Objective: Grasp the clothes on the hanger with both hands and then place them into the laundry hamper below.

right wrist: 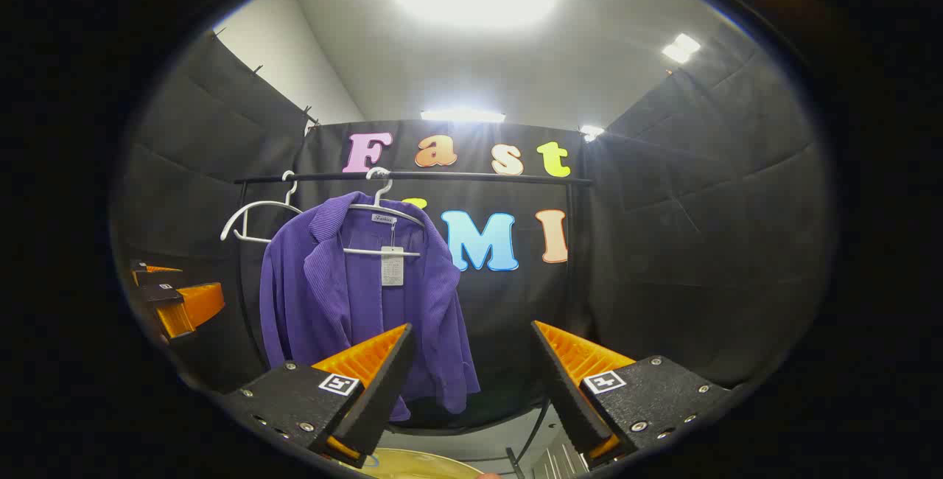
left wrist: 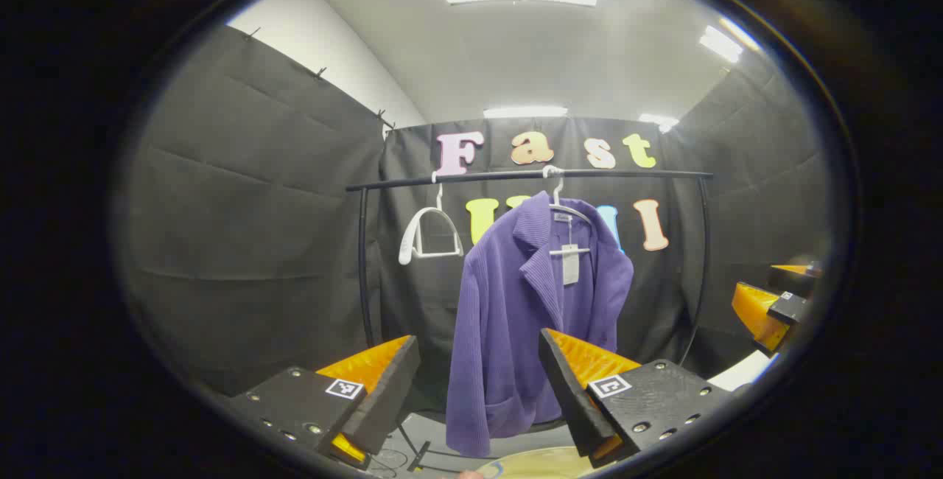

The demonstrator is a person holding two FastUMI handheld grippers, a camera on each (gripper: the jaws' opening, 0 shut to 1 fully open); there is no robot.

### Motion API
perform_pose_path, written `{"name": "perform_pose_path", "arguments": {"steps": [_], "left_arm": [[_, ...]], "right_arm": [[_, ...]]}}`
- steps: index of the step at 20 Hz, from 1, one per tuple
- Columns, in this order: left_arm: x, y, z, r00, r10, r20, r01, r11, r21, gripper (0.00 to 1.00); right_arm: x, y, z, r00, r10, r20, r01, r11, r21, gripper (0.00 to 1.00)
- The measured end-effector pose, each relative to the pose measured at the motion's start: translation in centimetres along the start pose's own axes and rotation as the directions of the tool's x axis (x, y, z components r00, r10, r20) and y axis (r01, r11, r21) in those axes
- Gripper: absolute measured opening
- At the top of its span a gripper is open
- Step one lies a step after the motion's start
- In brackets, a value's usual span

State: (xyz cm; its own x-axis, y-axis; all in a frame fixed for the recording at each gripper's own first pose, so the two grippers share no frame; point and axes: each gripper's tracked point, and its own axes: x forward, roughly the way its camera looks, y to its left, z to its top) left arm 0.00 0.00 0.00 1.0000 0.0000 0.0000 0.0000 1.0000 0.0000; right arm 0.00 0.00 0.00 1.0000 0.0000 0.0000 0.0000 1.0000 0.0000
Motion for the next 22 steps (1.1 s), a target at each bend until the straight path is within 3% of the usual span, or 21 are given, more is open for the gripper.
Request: {"name": "perform_pose_path", "arguments": {"steps": [22], "left_arm": [[1.0,-1.2,1.2,1.000,0.014,0.013,-0.014,0.999,0.029,0.99]], "right_arm": [[2.4,-0.3,0.0,1.000,0.018,0.001,-0.018,1.000,0.014,0.94]]}}
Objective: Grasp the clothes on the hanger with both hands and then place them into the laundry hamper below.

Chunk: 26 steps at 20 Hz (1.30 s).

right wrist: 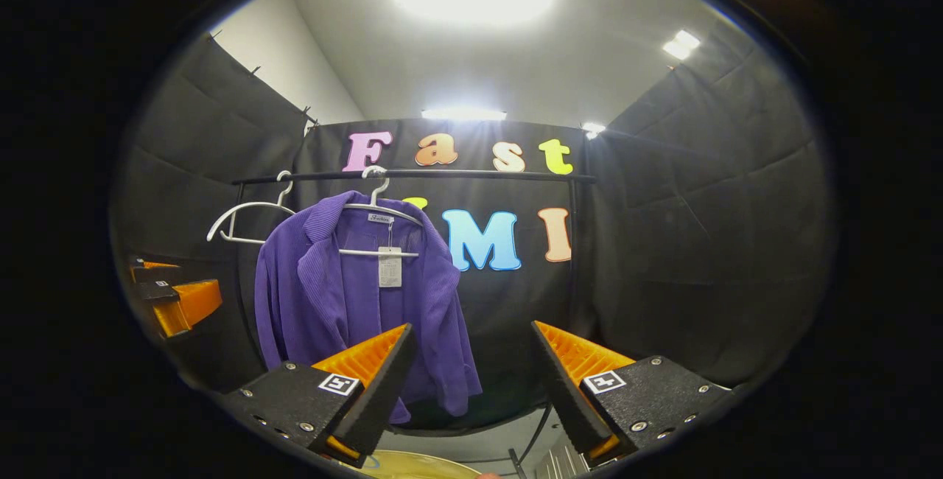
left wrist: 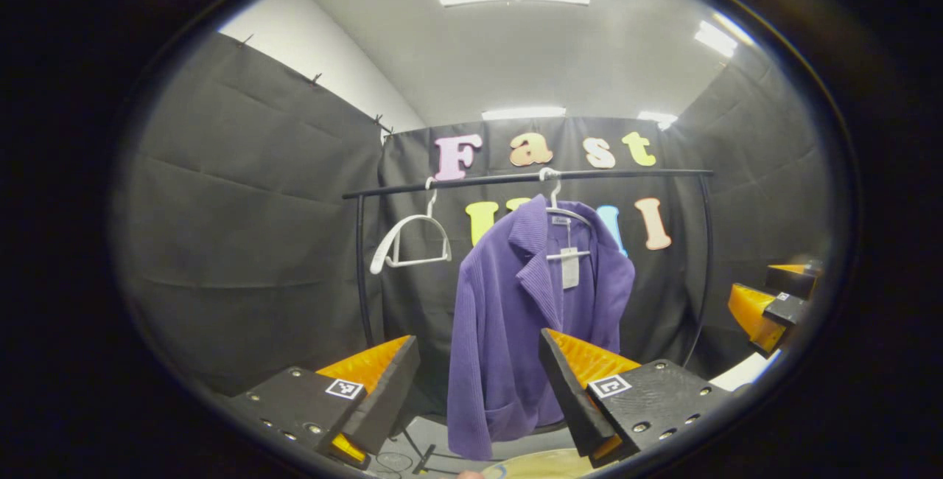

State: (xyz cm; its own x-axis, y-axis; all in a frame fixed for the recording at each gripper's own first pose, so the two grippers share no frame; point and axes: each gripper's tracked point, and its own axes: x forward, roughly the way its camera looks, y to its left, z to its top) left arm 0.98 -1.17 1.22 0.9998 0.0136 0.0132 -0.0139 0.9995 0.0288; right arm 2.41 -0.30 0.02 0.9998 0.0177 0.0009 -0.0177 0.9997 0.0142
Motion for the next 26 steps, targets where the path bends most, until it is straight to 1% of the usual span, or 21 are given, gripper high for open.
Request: {"name": "perform_pose_path", "arguments": {"steps": [4,5,6,11,12,13,14,15,16,17,18,19,20,21,22,23,24,25,26], "left_arm": [[1.4,-0.8,0.6,1.000,0.010,-0.001,-0.010,1.000,-0.008,0.99],[1.9,-1.2,0.9,1.000,0.012,0.002,-0.012,1.000,-0.009,0.89],[2.4,-1.5,1.1,1.000,0.012,0.006,-0.012,1.000,-0.010,0.99],[4.9,-3.4,2.6,0.999,0.014,0.030,-0.013,1.000,-0.013,0.99],[5.5,-3.8,2.9,0.999,0.014,0.032,-0.013,1.000,-0.014,0.94],[5.9,-4.2,3.1,0.999,0.015,0.035,-0.015,1.000,-0.013,0.94],[6.5,-4.6,3.5,0.999,0.017,0.042,-0.016,1.000,-0.012,0.99],[7.0,-4.8,3.7,0.999,0.020,0.047,-0.020,1.000,-0.008,0.99],[7.6,-5.0,3.9,0.998,0.025,0.051,-0.025,1.000,-0.006,0.94],[8.1,-5.4,4.0,0.998,0.029,0.052,-0.029,1.000,-0.005,0.94],[8.6,-5.7,4.0,0.998,0.033,0.049,-0.033,0.999,-0.008,0.99],[9.0,-5.9,4.1,0.998,0.038,0.050,-0.037,0.999,-0.013,0.99],[9.4,-6.1,4.2,0.998,0.043,0.053,-0.042,0.999,-0.018,0.94],[9.8,-6.2,4.4,0.997,0.049,0.056,-0.048,0.999,-0.021,0.94],[10.3,-6.5,4.4,0.997,0.055,0.057,-0.054,0.998,-0.019,0.99],[10.7,-6.7,4.5,0.997,0.060,0.056,-0.060,0.998,-0.015,0.99],[11.1,-7.0,4.7,0.996,0.065,0.058,-0.065,0.998,-0.011,0.94],[11.7,-7.3,4.6,0.996,0.070,0.057,-0.069,0.998,-0.007,0.94],[12.3,-7.5,4.5,0.995,0.077,0.056,-0.077,0.997,-0.004,0.99]], "right_arm": [[1.8,0.0,0.5,1.000,0.024,0.005,-0.024,1.000,0.001,0.95],[2.4,0.0,0.8,1.000,0.030,0.010,-0.030,1.000,0.004,0.94],[3.0,0.0,1.0,0.999,0.035,0.015,-0.035,0.999,0.006,0.94],[6.1,-0.3,2.2,0.997,0.063,0.044,-0.063,0.998,0.015,0.94],[6.8,-0.3,2.3,0.996,0.070,0.046,-0.071,0.997,0.022,0.94],[7.6,-0.2,2.4,0.996,0.078,0.048,-0.079,0.996,0.029,0.94],[8.4,-0.1,2.5,0.995,0.089,0.047,-0.091,0.995,0.036,0.94],[9.1,0.1,2.5,0.994,0.101,0.043,-0.103,0.994,0.042,0.94],[10.0,0.3,2.5,0.993,0.113,0.039,-0.115,0.992,0.047,0.94],[10.8,0.4,2.5,0.992,0.119,0.041,-0.121,0.991,0.050,0.94],[11.6,0.3,2.8,0.992,0.121,0.047,-0.123,0.991,0.053,0.94],[12.4,0.4,3.0,0.990,0.126,0.055,-0.129,0.990,0.056,0.94],[13.2,0.6,3.2,0.989,0.136,0.063,-0.139,0.988,0.059,0.94],[14.0,0.8,3.3,0.987,0.146,0.068,-0.151,0.987,0.062,0.94],[14.9,1.0,3.4,0.985,0.157,0.071,-0.162,0.985,0.065,0.94],[15.7,1.1,3.5,0.983,0.166,0.072,-0.171,0.983,0.071,0.94],[16.6,1.3,3.5,0.982,0.176,0.069,-0.182,0.980,0.082,0.94],[17.4,1.5,3.3,0.980,0.188,0.064,-0.193,0.977,0.093,0.94],[18.2,1.7,3.3,0.979,0.197,0.060,-0.202,0.974,0.103,0.94]]}}
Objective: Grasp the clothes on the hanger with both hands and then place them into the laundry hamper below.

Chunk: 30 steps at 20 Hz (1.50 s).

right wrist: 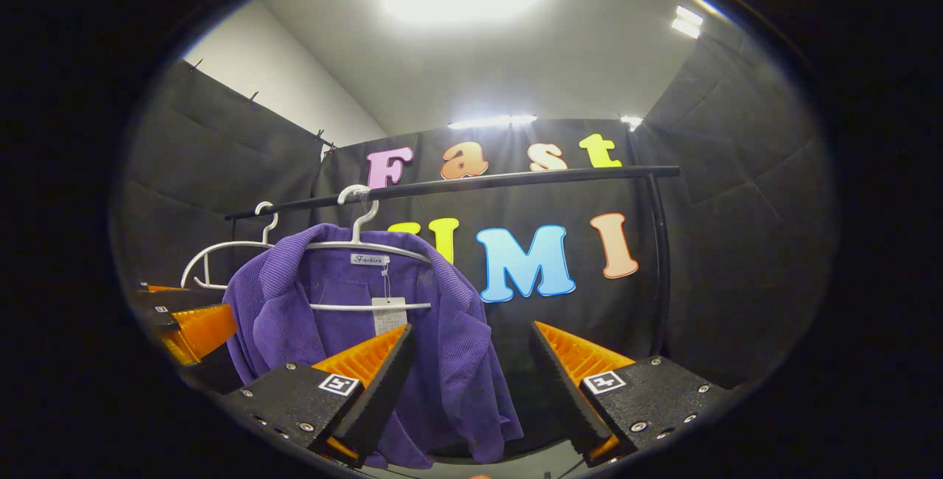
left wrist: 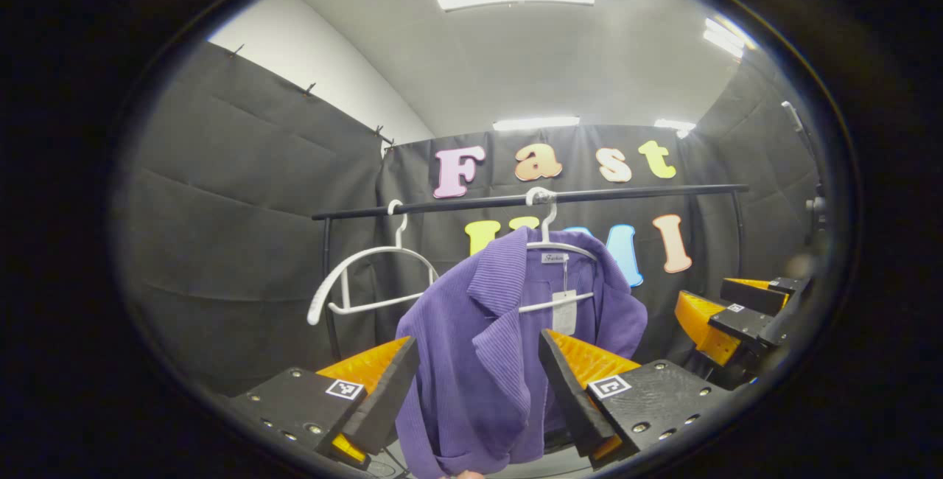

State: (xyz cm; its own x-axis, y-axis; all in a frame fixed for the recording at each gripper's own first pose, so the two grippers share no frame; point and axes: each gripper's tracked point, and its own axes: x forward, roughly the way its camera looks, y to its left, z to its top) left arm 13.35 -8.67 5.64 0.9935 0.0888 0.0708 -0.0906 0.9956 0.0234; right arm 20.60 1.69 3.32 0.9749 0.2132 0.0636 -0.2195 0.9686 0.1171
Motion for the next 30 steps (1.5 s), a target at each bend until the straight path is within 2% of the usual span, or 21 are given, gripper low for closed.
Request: {"name": "perform_pose_path", "arguments": {"steps": [9,10,11,12,13,16,17,18,19,21,25,26,27,28,29,30], "left_arm": [[4.5,-1.5,-1.7,0.998,0.056,-0.018,-0.055,0.998,0.035,0.99],[4.9,-1.5,-2.0,0.998,0.059,-0.026,-0.058,0.998,0.037,0.94],[5.3,-1.7,-2.4,0.997,0.062,-0.034,-0.061,0.997,0.040,0.96],[5.8,-1.8,-2.8,0.997,0.064,-0.042,-0.062,0.997,0.043,0.99],[6.1,-1.9,-3.3,0.996,0.068,-0.051,-0.066,0.997,0.046,0.94],[7.4,-1.7,-4.5,0.993,0.093,-0.077,-0.089,0.995,0.050,0.94],[7.9,-1.6,-5.0,0.991,0.104,-0.086,-0.100,0.994,0.051,0.99],[8.2,-1.4,-5.2,0.989,0.113,-0.091,-0.109,0.993,0.052,0.99],[8.3,-1.3,-5.5,0.988,0.121,-0.099,-0.116,0.992,0.053,0.94],[9.0,-1.5,-6.3,0.985,0.131,-0.112,-0.124,0.990,0.060,0.99],[10.1,-1.7,-7.8,0.977,0.153,-0.146,-0.143,0.987,0.080,0.99],[10.3,-1.7,-8.1,0.975,0.160,-0.152,-0.149,0.985,0.082,0.94],[10.4,-1.7,-8.4,0.974,0.168,-0.156,-0.156,0.984,0.082,0.99],[10.6,-1.6,-8.6,0.973,0.172,-0.157,-0.161,0.984,0.079,0.99],[10.7,-1.5,-8.9,0.971,0.176,-0.161,-0.166,0.983,0.074,0.99],[10.8,-1.6,-9.2,0.969,0.178,-0.169,-0.168,0.983,0.070,0.99]], "right_arm": [[6.8,1.0,-3.0,0.994,0.091,-0.063,-0.088,0.995,0.049,0.94],[7.6,1.1,-3.5,0.993,0.096,-0.071,-0.093,0.994,0.053,0.94],[8.3,1.2,-4.0,0.992,0.102,-0.078,-0.097,0.994,0.059,0.94],[8.9,1.4,-4.3,0.991,0.106,-0.084,-0.101,0.993,0.063,0.94],[9.6,1.6,-4.7,0.990,0.109,-0.089,-0.103,0.993,0.064,0.94],[11.5,1.7,-6.0,0.988,0.110,-0.110,-0.105,0.993,0.048,0.94],[12.0,1.6,-6.5,0.988,0.105,-0.117,-0.100,0.994,0.043,0.94],[12.6,1.6,-6.8,0.987,0.101,-0.122,-0.097,0.994,0.040,0.94],[13.1,1.7,-7.2,0.987,0.102,-0.126,-0.098,0.994,0.042,0.94],[14.1,1.8,-7.7,0.987,0.102,-0.127,-0.097,0.994,0.045,0.93],[15.7,1.9,-8.8,0.983,0.120,-0.137,-0.110,0.991,0.080,0.93],[15.9,2.1,-8.8,0.982,0.132,-0.132,-0.121,0.988,0.093,0.91],[16.1,2.3,-8.8,0.981,0.146,-0.125,-0.133,0.986,0.102,0.84],[16.2,2.5,-8.9,0.980,0.159,-0.118,-0.146,0.983,0.108,0.81],[16.3,2.7,-9.1,0.978,0.172,-0.120,-0.159,0.981,0.107,0.70],[16.5,2.8,-9.3,0.975,0.184,-0.126,-0.171,0.980,0.104,0.64]]}}
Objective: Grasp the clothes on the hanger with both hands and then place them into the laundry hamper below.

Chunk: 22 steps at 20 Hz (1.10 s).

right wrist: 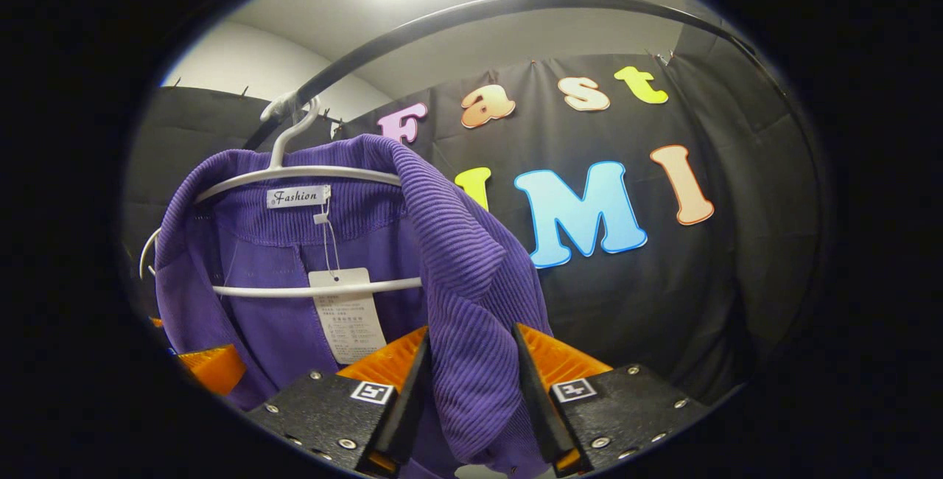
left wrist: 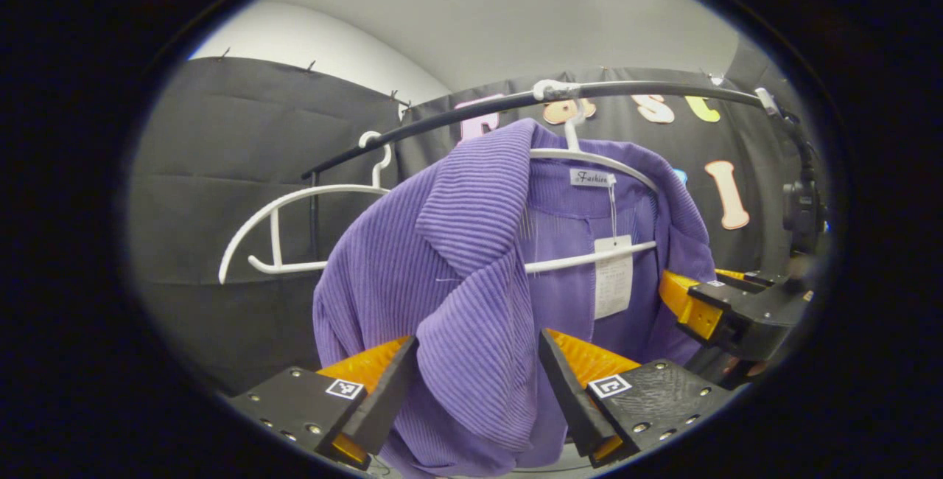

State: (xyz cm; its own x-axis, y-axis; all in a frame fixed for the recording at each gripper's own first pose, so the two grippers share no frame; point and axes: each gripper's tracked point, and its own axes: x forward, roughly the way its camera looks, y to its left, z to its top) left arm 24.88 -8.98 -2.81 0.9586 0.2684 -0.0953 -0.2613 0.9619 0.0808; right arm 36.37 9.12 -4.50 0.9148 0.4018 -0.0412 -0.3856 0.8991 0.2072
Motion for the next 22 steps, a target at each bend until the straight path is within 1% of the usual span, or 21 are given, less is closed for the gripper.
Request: {"name": "perform_pose_path", "arguments": {"steps": [1,2,3,4,5,6,7,8,9,10,11,12,13,14,16,17,18,19,21,22], "left_arm": [[0.0,0.0,-0.3,1.000,-0.001,-0.010,0.001,1.000,-0.001,0.99],[0.1,0.2,-0.4,1.000,0.014,-0.012,-0.014,1.000,-0.001,0.91],[0.3,0.6,-0.4,1.000,0.025,-0.008,-0.025,1.000,-0.006,0.79],[0.3,0.5,-0.4,1.000,0.014,-0.008,-0.014,1.000,-0.018,0.67],[0.1,0.2,-0.3,1.000,-0.015,-0.006,0.014,1.000,-0.025,0.55],[0.1,0.2,-0.3,1.000,-0.028,-0.003,0.028,0.999,-0.029,0.61],[0.0,0.5,0.0,1.000,-0.023,0.002,0.023,0.999,-0.030,0.48],[0.0,1.2,0.2,1.000,0.000,0.008,0.000,1.000,-0.023,0.35],[-0.2,1.2,0.5,1.000,-0.015,0.017,0.015,1.000,-0.019,0.22],[-0.8,1.4,1.1,1.000,-0.014,0.024,0.014,1.000,-0.012,0.09],[-0.9,1.1,1.5,0.999,-0.031,0.037,0.032,0.999,-0.007,0.03],[-1.2,1.2,2.3,0.998,-0.037,0.051,0.037,0.999,0.002,0.00],[-1.7,1.5,3.1,0.997,-0.040,0.067,0.039,0.999,0.013,0.07],[-2.2,1.6,4.2,0.995,-0.044,0.085,0.042,0.999,0.021,0.07],[-2.8,2.1,6.4,0.991,-0.045,0.124,0.041,0.999,0.028,0.07],[-3.1,2.3,7.4,0.989,-0.043,0.139,0.040,0.999,0.028,0.03],[-3.4,2.8,8.4,0.988,-0.038,0.152,0.034,0.999,0.028,0.03],[-3.5,3.4,9.3,0.986,-0.031,0.164,0.027,0.999,0.029,0.00],[-3.6,4.8,10.6,0.984,-0.017,0.178,0.013,1.000,0.024,0.07],[-3.6,5.4,11.1,0.983,-0.011,0.182,0.008,1.000,0.019,0.07]], "right_arm": [[0.3,0.2,-0.2,1.000,0.014,-0.006,-0.014,1.000,-0.005,0.52],[0.4,0.5,-0.2,1.000,0.027,-0.005,-0.027,1.000,-0.012,0.46],[0.4,0.5,0.0,0.999,0.032,0.007,-0.032,0.999,-0.024,0.29],[0.6,0.4,0.4,0.999,0.034,0.027,-0.033,0.999,-0.032,0.21],[0.2,0.8,0.7,0.998,0.049,0.044,-0.047,0.998,-0.037,0.07],[0.2,1.0,0.9,0.997,0.055,0.061,-0.052,0.998,-0.044,0.06],[0.1,0.9,1.4,0.995,0.054,0.082,-0.050,0.997,-0.052,0.04],[0.0,0.8,2.2,0.993,0.046,0.109,-0.040,0.998,-0.056,0.04],[-0.2,0.5,2.9,0.990,0.038,0.137,-0.030,0.998,-0.058,0.04],[-0.2,0.3,3.8,0.986,0.032,0.163,-0.023,0.998,-0.058,0.04],[-0.3,0.0,4.6,0.982,0.024,0.187,-0.013,0.998,-0.061,0.04],[-0.3,-0.3,5.4,0.979,0.016,0.205,-0.003,0.998,-0.066,0.04],[-0.4,-0.6,6.3,0.975,0.009,0.223,0.007,0.998,-0.069,0.04],[-0.4,-0.9,7.1,0.971,-0.001,0.239,0.018,0.997,-0.070,0.02],[-0.3,-1.5,8.5,0.963,-0.022,0.270,0.041,0.997,-0.064,0.04],[-0.1,-2.1,9.1,0.959,-0.033,0.282,0.051,0.997,-0.057,0.04],[0.2,-2.6,9.5,0.956,-0.043,0.289,0.061,0.997,-0.053,0.04],[0.5,-2.9,9.8,0.953,-0.051,0.297,0.069,0.996,-0.050,0.04],[0.8,-3.4,10.6,0.947,-0.060,0.314,0.081,0.995,-0.056,0.04],[1.0,-3.6,10.9,0.945,-0.063,0.322,0.087,0.994,-0.061,0.04]]}}
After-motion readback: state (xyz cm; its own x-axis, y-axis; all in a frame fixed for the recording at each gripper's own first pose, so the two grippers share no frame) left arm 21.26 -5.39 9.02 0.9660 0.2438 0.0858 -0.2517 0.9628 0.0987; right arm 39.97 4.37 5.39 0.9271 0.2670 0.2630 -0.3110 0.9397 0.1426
